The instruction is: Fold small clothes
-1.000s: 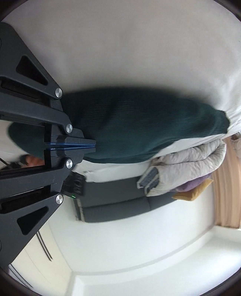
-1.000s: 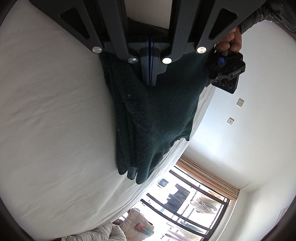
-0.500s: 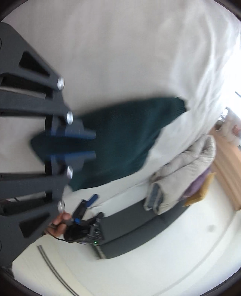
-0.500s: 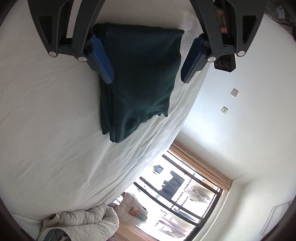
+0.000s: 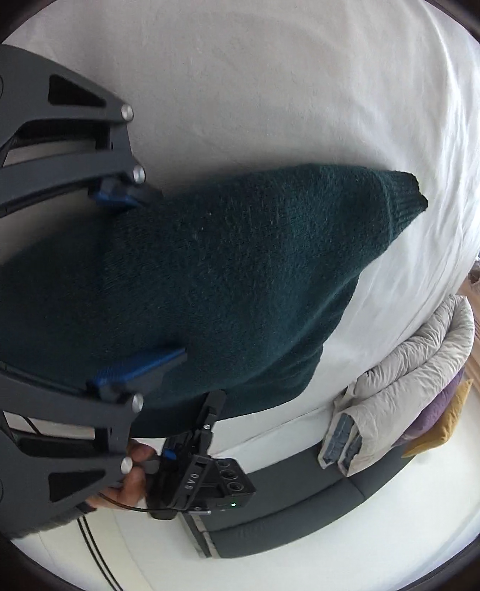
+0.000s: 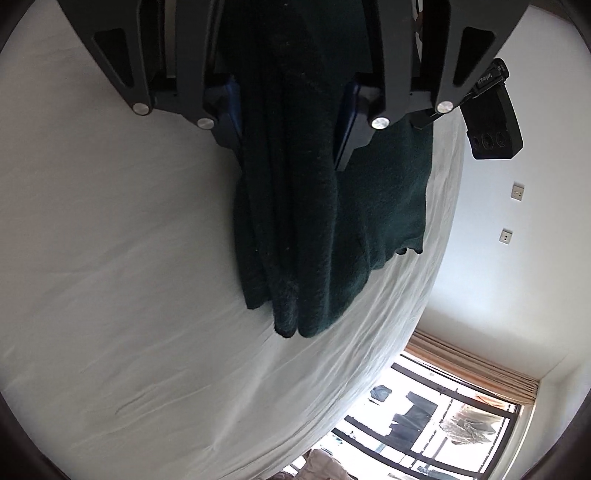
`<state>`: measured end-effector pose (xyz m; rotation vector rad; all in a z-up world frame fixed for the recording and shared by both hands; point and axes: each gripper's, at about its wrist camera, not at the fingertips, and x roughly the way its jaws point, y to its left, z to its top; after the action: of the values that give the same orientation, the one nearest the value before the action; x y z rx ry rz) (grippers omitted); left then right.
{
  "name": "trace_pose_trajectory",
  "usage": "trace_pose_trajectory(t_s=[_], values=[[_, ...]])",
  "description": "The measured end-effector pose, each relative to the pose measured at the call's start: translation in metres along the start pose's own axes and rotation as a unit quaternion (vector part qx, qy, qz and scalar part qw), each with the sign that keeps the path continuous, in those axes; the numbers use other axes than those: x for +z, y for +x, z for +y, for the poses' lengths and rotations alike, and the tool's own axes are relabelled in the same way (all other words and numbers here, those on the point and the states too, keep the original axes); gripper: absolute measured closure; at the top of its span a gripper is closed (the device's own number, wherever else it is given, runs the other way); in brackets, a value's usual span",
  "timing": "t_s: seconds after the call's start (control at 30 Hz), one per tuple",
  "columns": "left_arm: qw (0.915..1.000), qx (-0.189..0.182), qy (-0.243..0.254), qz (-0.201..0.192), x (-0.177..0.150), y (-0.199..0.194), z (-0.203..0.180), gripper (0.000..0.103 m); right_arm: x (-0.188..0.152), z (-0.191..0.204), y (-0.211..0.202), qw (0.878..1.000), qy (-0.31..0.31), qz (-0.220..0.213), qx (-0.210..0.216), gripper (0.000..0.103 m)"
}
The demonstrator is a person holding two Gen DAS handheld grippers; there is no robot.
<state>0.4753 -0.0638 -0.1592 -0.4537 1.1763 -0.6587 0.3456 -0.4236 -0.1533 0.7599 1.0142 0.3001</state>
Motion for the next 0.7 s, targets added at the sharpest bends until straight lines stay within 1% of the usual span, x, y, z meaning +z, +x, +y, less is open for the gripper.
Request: trace_pose_trajectory(t_s=[0.03, 0.07, 0.13, 0.17, 0.23, 0.27, 0.3, 0.4, 0.47, 0.5, 0.57, 0.63, 0.7], values=[[0.9999, -0.006, -0.013, 0.001, 0.001, 0.0, 0.002, 0.058, -0.003, 0.006, -0.002, 1.0, -0.006, -0.001, -0.009, 0.071], [0.9996, -0.017, -0.022, -0.002, 0.0, -0.005, 0.005, 0.067, -0.006, 0.014, -0.004, 1.0, -0.016, -0.004, -0.022, 0.073], [0.9991, -0.032, -0.027, -0.006, 0.0, -0.013, 0.007, 0.071, -0.013, 0.029, -0.013, 0.999, -0.029, -0.013, -0.039, 0.076], [0.999, -0.034, -0.03, -0.007, -0.001, -0.022, 0.005, 0.072, -0.017, 0.04, -0.018, 0.999, -0.037, -0.018, -0.035, 0.076], [0.9994, -0.025, -0.01, -0.021, -0.009, -0.057, -0.001, 0.072, -0.031, 0.067, -0.025, 0.998, -0.06, -0.022, -0.028, 0.077], [0.9994, -0.017, 0.003, -0.031, -0.015, -0.08, -0.003, 0.072, -0.039, 0.081, -0.026, 0.997, -0.074, -0.021, -0.027, 0.077], [0.9993, -0.014, 0.005, -0.035, -0.018, -0.097, -0.006, 0.072, -0.049, 0.097, -0.027, 0.996, -0.085, -0.019, -0.022, 0.077], [0.9986, 0.001, 0.014, -0.05, -0.036, -0.166, -0.001, 0.072, -0.081, 0.134, -0.03, 0.996, -0.087, -0.017, 0.005, 0.077], [0.9975, 0.022, 0.03, -0.06, -0.057, -0.209, 0.004, 0.071, -0.104, 0.157, -0.03, 0.995, -0.095, -0.014, 0.027, 0.077], [0.9971, 0.029, 0.033, -0.062, -0.063, -0.227, 0.002, 0.071, -0.117, 0.168, -0.029, 0.995, -0.095, -0.01, 0.04, 0.077], [0.9958, 0.044, 0.037, -0.071, -0.086, -0.26, 0.012, 0.071, -0.146, 0.193, -0.019, 0.993, -0.096, 0.003, 0.061, 0.077], [0.9945, 0.059, 0.034, -0.079, -0.111, -0.294, 0.025, 0.071, -0.177, 0.21, -0.009, 0.992, -0.112, 0.016, 0.063, 0.077], [0.9937, 0.067, 0.028, -0.086, -0.13, -0.315, 0.038, 0.071, -0.202, 0.221, 0.003, 0.991, -0.113, 0.03, 0.069, 0.077]])
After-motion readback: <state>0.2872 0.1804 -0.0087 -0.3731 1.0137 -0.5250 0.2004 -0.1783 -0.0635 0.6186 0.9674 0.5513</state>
